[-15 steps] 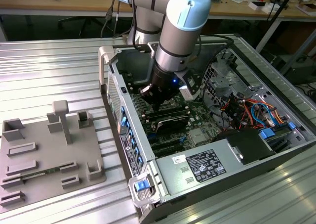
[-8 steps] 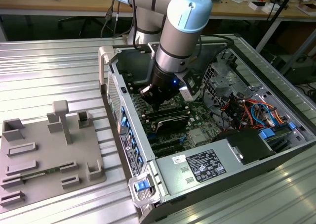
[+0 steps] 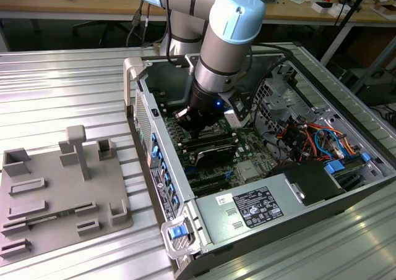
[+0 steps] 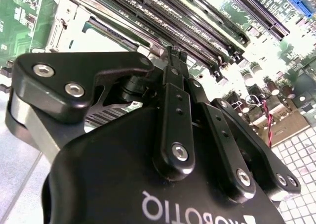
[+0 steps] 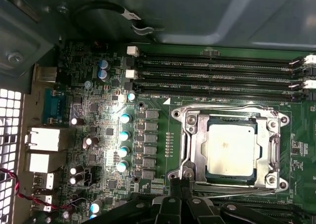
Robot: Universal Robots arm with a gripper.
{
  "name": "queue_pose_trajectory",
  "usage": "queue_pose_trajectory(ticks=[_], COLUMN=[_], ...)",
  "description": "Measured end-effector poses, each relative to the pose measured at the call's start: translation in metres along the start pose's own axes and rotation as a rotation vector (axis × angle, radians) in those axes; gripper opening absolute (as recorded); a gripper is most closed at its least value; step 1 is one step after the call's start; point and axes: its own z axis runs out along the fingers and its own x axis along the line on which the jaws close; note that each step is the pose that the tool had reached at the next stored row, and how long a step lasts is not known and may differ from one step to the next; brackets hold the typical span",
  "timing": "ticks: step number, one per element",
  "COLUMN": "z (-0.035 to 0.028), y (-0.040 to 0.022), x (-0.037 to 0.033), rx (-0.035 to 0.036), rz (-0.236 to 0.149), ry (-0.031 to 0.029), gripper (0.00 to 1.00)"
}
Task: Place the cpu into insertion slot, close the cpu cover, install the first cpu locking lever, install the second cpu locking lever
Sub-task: 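Install the second cpu locking lever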
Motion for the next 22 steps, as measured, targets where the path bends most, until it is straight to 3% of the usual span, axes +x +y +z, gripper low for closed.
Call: queue_pose_trajectory(ticks=[15, 18, 21, 22], z=[0.0019, -0.0041, -0.0205, -0.0223], y=[0.0043, 0.0047, 0.0057, 0.0058], x=[-0.0002, -0.0002, -0.0009, -0.0027], rx=[-0.0055, -0.0053, -0.0054, -0.0056], rz=[0.000, 0.000, 0.000, 0.000], ry=[-0.0004, -0.0002, -0.0003, -0.0004], gripper=[0.11, 0.11, 0.11, 0.11])
